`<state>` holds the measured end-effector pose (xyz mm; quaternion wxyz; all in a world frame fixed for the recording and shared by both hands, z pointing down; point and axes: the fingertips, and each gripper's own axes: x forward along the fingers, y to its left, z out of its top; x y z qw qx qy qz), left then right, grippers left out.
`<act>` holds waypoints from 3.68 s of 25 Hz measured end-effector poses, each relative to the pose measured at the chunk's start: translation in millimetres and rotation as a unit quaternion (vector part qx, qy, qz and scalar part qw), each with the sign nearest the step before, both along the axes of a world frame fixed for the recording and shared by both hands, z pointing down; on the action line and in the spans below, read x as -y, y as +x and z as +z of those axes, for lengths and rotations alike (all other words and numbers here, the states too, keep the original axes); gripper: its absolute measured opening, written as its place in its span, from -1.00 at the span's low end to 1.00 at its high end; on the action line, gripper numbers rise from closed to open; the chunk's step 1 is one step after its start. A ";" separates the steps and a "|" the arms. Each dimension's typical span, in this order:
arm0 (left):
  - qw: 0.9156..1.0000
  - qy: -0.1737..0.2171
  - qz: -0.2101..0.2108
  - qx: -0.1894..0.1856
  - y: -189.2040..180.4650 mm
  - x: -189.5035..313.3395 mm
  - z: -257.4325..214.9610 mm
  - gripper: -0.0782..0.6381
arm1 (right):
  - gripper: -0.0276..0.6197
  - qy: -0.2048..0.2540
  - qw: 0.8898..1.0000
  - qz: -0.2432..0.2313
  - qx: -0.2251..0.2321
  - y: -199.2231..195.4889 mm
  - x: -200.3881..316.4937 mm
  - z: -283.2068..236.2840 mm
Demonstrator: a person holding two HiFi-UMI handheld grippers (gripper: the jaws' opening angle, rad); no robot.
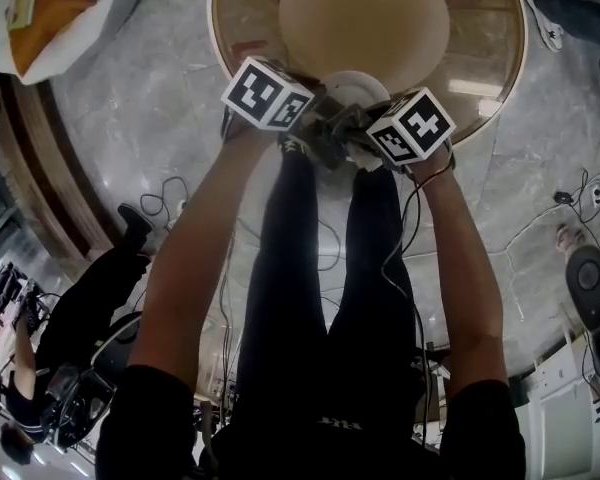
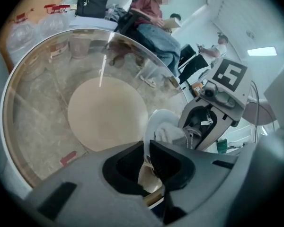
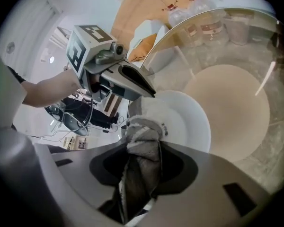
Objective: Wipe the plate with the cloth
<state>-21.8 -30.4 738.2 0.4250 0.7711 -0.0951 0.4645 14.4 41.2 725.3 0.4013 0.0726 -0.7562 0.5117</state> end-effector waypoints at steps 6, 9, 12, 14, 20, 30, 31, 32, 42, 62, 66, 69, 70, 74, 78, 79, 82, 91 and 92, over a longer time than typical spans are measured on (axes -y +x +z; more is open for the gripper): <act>1.000 0.007 0.016 0.011 2.3 -0.8 -0.9 -0.69 | -0.46 0.040 0.998 -0.037 -0.021 12.6 25.9 -3.4; 1.000 0.008 0.018 0.013 3.1 -0.5 -1.4 -0.69 | -0.46 0.039 0.999 0.010 -0.019 28.4 37.0 -3.8; 1.000 0.007 0.010 0.006 1.5 1.9 -1.5 -0.68 | -0.47 0.041 0.996 0.077 -0.026 50.3 48.9 -7.3; 1.000 0.003 0.007 0.005 -3.6 -0.7 -3.3 -0.68 | -0.47 0.033 0.994 0.101 -0.026 54.7 41.0 -10.4; 1.000 0.012 0.008 0.013 1.3 -0.5 -9.5 -0.69 | -0.47 0.007 0.994 0.110 -0.028 58.6 0.4 -15.3; 0.996 0.087 0.020 0.028 20.0 34.1 -1.6 -0.68 | -0.47 -0.023 0.999 0.048 -0.007 20.9 -10.6 -3.5; 0.996 0.079 0.021 0.030 17.0 31.4 -2.2 -0.69 | -0.46 -0.018 0.999 0.037 -0.004 15.5 -5.6 -3.6; 0.997 0.068 0.022 0.034 12.3 25.2 -2.9 -0.69 | -0.46 -0.012 1.000 0.027 -0.005 10.8 -1.7 -4.8; 0.999 0.027 0.016 0.038 -4.4 3.7 -8.1 -0.68 | -0.47 0.020 0.999 0.033 -0.037 34.3 43.0 -15.2; 0.998 0.027 0.040 0.034 2.6 5.0 -9.3 -0.68 | -0.47 -0.031 0.998 0.052 0.004 -10.5 -2.1 -9.3; 0.998 0.028 0.042 0.035 -0.3 4.9 -9.1 -0.68 | -0.47 -0.012 1.000 0.020 -0.009 -2.8 14.5 -8.3; 0.999 0.029 0.032 0.028 -3.3 4.0 -9.2 -0.68 | -0.47 0.006 1.000 0.022 -0.020 8.7 26.9 -9.7; 0.999 0.031 0.030 0.025 -3.5 3.5 -9.4 -0.68 | -0.47 0.012 0.999 0.034 -0.021 14.7 31.5 -10.6; 0.998 0.055 0.027 0.024 -9.1 4.2 -9.5 -0.68 | -0.47 0.024 0.993 0.111 -0.021 40.3 46.8 -14.6; 0.997 0.075 0.017 0.007 -6.4 1.8 -10.0 -0.68 | -0.47 0.027 0.991 0.128 -0.038 52.6 32.5 -16.0; 0.997 0.080 0.013 0.006 -6.8 1.4 -8.2 -0.68 | -0.47 0.026 0.991 0.127 -0.041 52.3 25.1 -16.0; 0.996 0.087 0.001 0.000 -6.8 0.6 -6.9 -0.68 | -0.47 0.013 0.992 0.120 -0.042 44.0 -1.2 -13.7; 0.996 0.084 0.015 -0.002 -5.5 -3.9 -5.5 -0.68 | -0.47 -0.012 0.996 0.094 -0.003 -9.9 -26.1 -4.2; 0.996 0.085 0.019 0.000 -5.3 -3.9 -5.7 -0.68 | -0.47 -0.009 0.996 0.088 -0.001 -12.4 -20.9 -3.6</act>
